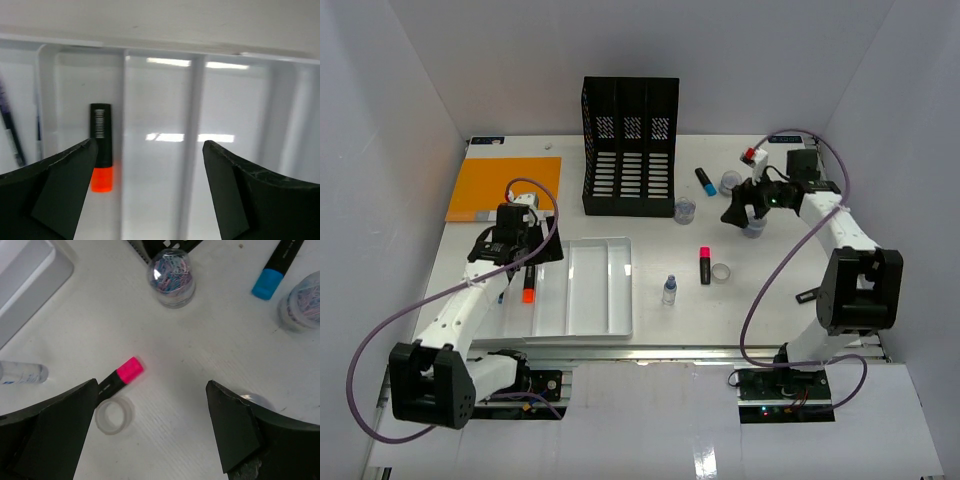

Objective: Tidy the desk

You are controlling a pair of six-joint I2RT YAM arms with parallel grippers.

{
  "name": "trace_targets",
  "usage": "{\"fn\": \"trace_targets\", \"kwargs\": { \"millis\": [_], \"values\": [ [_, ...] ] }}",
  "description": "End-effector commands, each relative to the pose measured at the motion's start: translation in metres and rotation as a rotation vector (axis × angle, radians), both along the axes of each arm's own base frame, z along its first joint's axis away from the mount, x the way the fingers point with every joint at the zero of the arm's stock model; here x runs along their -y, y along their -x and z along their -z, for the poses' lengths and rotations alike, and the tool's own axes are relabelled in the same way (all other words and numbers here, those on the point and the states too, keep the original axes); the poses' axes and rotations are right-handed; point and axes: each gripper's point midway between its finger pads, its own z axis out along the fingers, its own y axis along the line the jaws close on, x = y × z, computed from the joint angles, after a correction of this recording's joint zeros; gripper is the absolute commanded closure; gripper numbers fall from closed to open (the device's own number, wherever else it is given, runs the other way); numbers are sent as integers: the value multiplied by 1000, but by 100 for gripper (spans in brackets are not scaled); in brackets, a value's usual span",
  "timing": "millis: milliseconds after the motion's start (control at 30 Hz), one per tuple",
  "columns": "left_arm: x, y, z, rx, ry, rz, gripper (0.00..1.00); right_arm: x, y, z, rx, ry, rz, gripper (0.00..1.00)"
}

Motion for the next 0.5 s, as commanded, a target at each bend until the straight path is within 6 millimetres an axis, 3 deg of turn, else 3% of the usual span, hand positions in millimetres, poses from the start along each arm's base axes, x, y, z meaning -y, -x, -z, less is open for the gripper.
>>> {"fn": "trace_targets", "kwargs": {
  "millis": [0, 133, 267, 367, 467],
  "values": [
    [68, 2, -53, 167, 357, 199, 2, -18, -57, 0, 15, 186, 121, 6],
    [95, 15, -78, 260, 542, 276, 2, -44, -110, 11, 25, 274, 188, 7],
    [99, 23, -78, 300, 606, 271, 2, -49, -162, 24, 59, 341, 265, 5],
    [100, 26, -76, 307, 613, 277, 2, -50, -186, 36, 52, 359, 292, 1],
    [101, 31, -80, 322, 624, 293, 2, -53, -205, 57, 49, 366, 302, 10]
  ]
}}
